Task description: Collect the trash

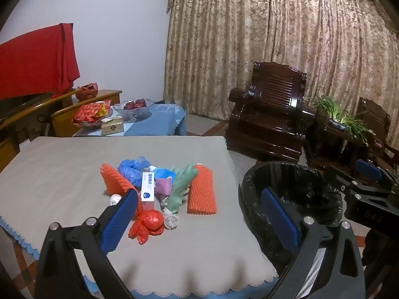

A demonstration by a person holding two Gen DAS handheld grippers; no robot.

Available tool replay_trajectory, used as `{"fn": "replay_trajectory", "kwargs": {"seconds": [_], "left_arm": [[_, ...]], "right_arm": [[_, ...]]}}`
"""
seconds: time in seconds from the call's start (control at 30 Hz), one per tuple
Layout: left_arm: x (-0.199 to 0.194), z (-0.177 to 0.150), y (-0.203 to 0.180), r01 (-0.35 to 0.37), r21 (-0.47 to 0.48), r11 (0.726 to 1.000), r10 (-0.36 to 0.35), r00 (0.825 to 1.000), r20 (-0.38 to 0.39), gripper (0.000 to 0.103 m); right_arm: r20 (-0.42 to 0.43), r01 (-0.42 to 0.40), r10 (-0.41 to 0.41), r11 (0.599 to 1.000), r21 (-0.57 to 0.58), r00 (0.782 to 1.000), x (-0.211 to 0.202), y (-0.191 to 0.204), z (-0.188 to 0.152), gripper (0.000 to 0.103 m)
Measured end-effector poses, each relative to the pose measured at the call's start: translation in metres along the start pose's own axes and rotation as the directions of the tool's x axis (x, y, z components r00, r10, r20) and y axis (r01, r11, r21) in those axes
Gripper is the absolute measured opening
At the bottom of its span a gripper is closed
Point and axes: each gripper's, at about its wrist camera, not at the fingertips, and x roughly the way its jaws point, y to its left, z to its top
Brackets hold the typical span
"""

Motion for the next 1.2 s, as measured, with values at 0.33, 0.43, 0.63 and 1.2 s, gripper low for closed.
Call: {"fn": "replay_trajectory", "kwargs": {"seconds": [0.33,0.43,0.63,1.2], "left_arm": [[-0.003,0.0,-0.003,0.004,0.007,1.0,-0.004,1.0,0.017,0.097],[-0.006,0.003,-0.001,0.004,0.008,1.0,-0.004,1.0,0.016,0.097],[-0.005,0.001,-0.002,0.002,0.007,1.0,-0.002,1.0,0.02,0.097],[-0.007,0.01,0.005,-0.005,0.001,1.0,0.005,1.0,0.019,0.097]], "right_arm": [[0.006,0.003,-0.003,1.0,-0.004,1.0,0.0,0.001,0.0,0.098],[0.008,0.003,-0.003,1.0,-0.004,1.0,0.0,0.001,0.001,0.098],[0.009,0.003,-0.003,1.0,-0.005,1.0,-0.002,0.002,0.005,0.098],[0.009,0.003,-0.003,1.0,-0.007,1.0,-0.009,0.004,0.018,0.098]]}}
